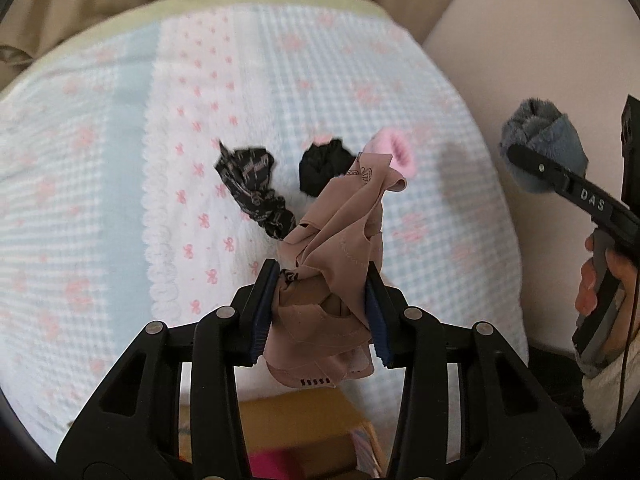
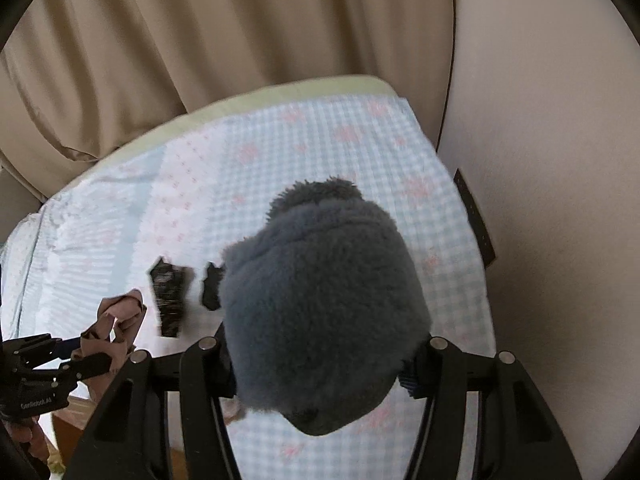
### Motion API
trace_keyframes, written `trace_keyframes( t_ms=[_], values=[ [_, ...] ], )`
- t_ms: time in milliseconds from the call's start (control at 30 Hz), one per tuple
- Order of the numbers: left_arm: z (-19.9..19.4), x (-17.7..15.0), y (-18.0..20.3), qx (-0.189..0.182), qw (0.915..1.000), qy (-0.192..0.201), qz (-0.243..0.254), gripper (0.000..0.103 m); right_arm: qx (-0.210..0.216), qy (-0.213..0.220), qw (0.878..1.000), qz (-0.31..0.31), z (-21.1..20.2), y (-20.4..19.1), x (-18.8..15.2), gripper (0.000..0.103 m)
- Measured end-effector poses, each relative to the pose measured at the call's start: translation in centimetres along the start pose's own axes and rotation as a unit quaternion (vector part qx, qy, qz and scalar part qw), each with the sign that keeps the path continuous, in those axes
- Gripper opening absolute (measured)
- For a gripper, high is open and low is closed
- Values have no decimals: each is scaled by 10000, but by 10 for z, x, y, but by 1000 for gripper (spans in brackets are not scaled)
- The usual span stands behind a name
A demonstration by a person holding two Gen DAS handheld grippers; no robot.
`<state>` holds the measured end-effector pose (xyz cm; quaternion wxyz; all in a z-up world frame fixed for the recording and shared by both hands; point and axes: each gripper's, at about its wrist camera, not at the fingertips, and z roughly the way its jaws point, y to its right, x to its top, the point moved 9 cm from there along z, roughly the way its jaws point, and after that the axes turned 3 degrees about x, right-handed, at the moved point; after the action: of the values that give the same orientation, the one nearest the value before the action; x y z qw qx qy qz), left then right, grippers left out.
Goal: Organize soft objects
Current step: 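Carry cloth and slipper into the box and open both tools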
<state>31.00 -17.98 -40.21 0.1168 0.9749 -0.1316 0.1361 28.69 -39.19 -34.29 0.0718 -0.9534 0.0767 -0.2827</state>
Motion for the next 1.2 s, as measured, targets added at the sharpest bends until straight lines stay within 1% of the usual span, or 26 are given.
trace_keyframes(
  t_ms=[133, 333, 433, 533, 667, 767, 900, 1067, 1200],
  values=[
    [-48, 1, 3, 38, 9995, 299, -43, 38, 90, 170, 9998, -83, -42, -18, 3, 54],
    [-119, -11, 1, 71, 9974, 669, -269, 38, 248, 278, 9990, -238, -104, -56, -3, 53],
    [-144, -23, -6, 134, 9964, 782, -314, 38, 334, 275, 9985, -347, -130, -81, -13, 54],
    [-167, -39, -16, 157, 9954, 862, -394, 38, 437, 249, 9980, -384, -148, -103, -25, 54],
    [-196, -64, -35, 218, 9938, 979, -483, 38, 542, 206, 9974, -426, -167, -139, -50, 54],
    [-211, -86, -51, 235, 9931, 1009, -546, 38, 644, 127, 9970, -409, -175, -166, -72, 54],
    [-220, -115, -71, 210, 9936, 952, -573, 38, 701, -9, 9966, -428, -178, -202, -104, 53],
    [-219, -158, -98, 239, 9954, 750, -547, 38, 732, -255, 9964, -354, -169, -238, -143, 53],
    [-207, -190, -119, 280, 9964, 529, -595, 38, 698, -465, 9961, -292, -156, -260, -171, 54]
  ],
)
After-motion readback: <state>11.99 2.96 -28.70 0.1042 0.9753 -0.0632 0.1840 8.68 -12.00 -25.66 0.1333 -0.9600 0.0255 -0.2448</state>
